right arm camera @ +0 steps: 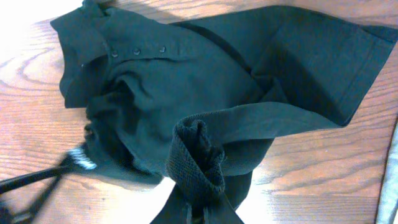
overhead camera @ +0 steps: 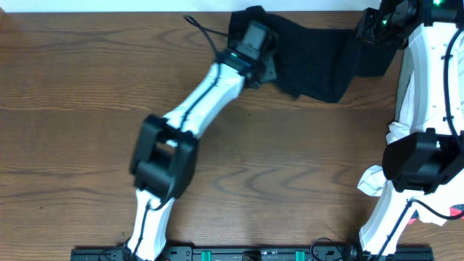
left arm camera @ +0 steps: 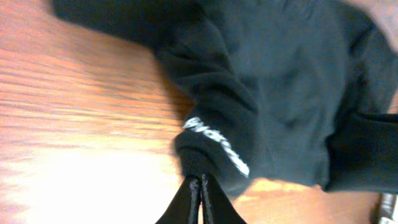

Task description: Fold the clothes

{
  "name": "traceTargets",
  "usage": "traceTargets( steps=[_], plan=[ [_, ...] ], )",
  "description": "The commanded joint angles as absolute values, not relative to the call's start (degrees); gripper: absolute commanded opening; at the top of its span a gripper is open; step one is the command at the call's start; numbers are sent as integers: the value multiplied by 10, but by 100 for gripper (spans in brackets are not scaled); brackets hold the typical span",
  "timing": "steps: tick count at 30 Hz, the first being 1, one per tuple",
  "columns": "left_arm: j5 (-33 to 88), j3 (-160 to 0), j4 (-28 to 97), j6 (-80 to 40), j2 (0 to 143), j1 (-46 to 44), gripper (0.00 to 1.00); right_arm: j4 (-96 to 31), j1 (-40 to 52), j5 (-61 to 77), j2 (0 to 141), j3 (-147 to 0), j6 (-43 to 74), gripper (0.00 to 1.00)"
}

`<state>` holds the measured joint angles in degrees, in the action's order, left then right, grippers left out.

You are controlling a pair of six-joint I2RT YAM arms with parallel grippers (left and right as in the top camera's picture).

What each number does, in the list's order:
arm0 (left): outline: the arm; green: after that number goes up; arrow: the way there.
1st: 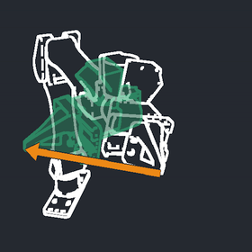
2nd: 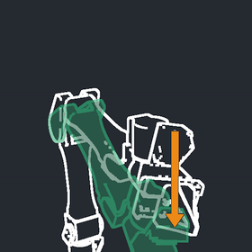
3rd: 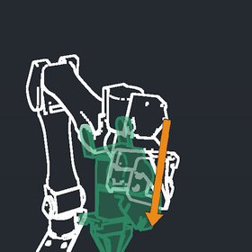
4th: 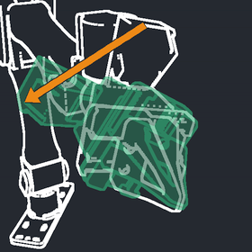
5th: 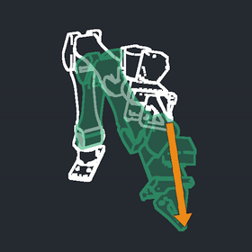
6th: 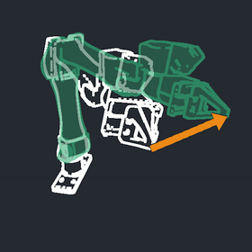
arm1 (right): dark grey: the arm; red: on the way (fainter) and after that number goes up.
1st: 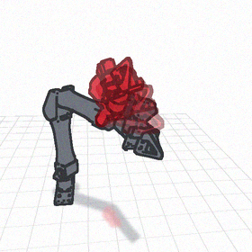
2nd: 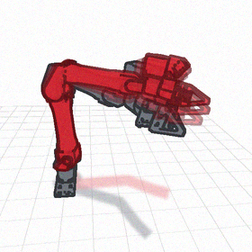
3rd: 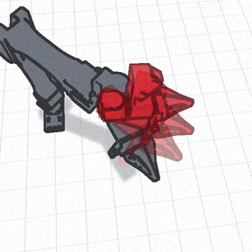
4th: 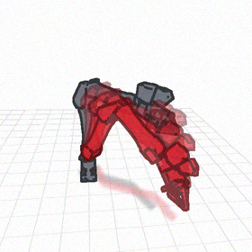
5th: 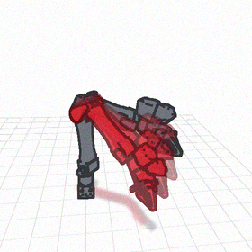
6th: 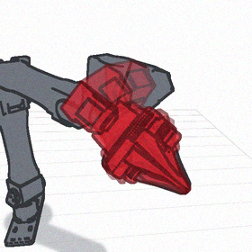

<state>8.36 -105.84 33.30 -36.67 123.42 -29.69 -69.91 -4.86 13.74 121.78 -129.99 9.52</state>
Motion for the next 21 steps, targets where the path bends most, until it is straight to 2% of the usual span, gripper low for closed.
traceTargets(
  steps=[1,10,15,18,19,21],
  plan=[
    [63,-1060,367,-308,1197,-279,6,-700,-36,148,1194,-1308,80,1],
    [63,-1060,459,-275,1097,-203,6,-700,-33,149,1141,-1308,81,1],
    [93,-1059,502,-263,1087,-188,6,-711,-33,148,1124,-1308,87,1],
    [138,-1050,505,-207,1107,-197,17,-721,-33,148,1126,-1308,87,1],
    [146,-1048,505,-182,1117,-200,32,-724,-33,148,1126,-1307,87,1],
    [150,-1047,505,-117,1141,-208,47,-724,-33,148,1127,-1306,87,1]
  ],
)
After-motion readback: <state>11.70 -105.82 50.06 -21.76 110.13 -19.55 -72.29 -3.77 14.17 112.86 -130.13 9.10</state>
